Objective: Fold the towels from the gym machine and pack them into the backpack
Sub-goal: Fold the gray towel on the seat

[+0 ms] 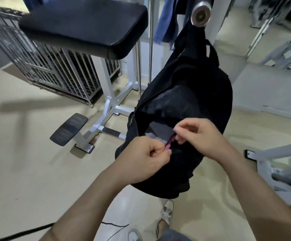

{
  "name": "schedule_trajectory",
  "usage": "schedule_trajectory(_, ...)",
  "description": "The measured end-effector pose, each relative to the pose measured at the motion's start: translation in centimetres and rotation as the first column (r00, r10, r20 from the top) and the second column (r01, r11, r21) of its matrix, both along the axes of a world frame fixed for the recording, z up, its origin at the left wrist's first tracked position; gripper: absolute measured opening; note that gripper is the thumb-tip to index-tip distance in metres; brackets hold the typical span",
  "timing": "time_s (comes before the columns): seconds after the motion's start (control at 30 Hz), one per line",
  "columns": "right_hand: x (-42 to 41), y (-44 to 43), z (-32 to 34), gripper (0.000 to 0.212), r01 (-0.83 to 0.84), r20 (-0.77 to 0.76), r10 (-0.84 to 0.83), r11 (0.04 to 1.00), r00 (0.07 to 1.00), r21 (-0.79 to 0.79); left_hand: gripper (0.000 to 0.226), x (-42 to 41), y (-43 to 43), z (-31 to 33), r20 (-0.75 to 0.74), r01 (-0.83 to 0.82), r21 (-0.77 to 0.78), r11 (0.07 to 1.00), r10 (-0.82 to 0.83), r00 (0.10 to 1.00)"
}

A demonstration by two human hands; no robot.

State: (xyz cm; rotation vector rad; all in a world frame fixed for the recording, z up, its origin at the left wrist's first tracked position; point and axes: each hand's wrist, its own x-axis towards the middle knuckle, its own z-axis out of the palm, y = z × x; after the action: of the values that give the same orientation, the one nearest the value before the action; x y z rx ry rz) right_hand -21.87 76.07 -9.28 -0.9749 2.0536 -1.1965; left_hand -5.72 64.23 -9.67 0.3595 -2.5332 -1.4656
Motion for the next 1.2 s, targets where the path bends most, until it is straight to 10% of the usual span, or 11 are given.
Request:
schedule_trajectory(0.17,-6.5,0.7,3.9,0.046,0.476,-0.324,-0.523,0.852,0.788,-0.216,0.043,-1.3,-1.0,-2.0,0.231,0.012,-0.193,0.981,0.033,0.972)
schedule_trajectory(0.33,-13.9,-1.8,4.6,0.092,0.361,-0.282,-0.337,0.932,0.898,0.035,0.031,-3.7,-2.2,-4.3,0.502,0.155,-0.346,0.925,0.043,0.864)
schedule_trajectory(0.53,-19.4,-5.9,2.8,0.080,-0.046,-0.040,0.052,0.989,0.998,0.142,0.034,-8.2,-2.9,-7.0,0.715,0.248,-0.265,0.932,0.018,0.699)
schedule_trajectory(0.7,-21.0,-7.2,2.0,0.045,-0.175,-0.122,0.217,0.941,0.968,0.290,0.031,-17.0,-1.3,-4.0,0.106,-0.459,-0.019,0.888,0.458,0.882)
schedule_trajectory(0.8,-21.7,-7.2,2.7,0.034,-0.275,-0.192,0.355,0.896,0.915,0.348,0.078,-20.7,-0.6,-1.6,0.013,-0.370,-0.281,0.886,0.389,0.921)
schedule_trajectory(0.9,-22.1,-5.7,3.6,0.021,-0.443,0.209,0.411,0.885,0.888,0.143,0.089,-22.5,-0.2,-1.3,-0.049,-0.278,-0.563,0.779,0.304,0.951)
schedule_trajectory(1.0,-22.5,-4.5,4.2,0.027,-0.504,0.465,0.461,0.863,0.756,-0.038,0.056,-22.9,-1.6,-0.5,-0.200,-0.342,-0.490,0.802,0.278,0.939)
schedule_trajectory(1.2,-20.0,-2.7,6.5,0.035,-0.597,0.465,0.606,0.780,0.646,-0.188,0.020,-19.9,-2.5,3.4,-0.371,-0.612,-0.227,0.758,0.514,0.774)
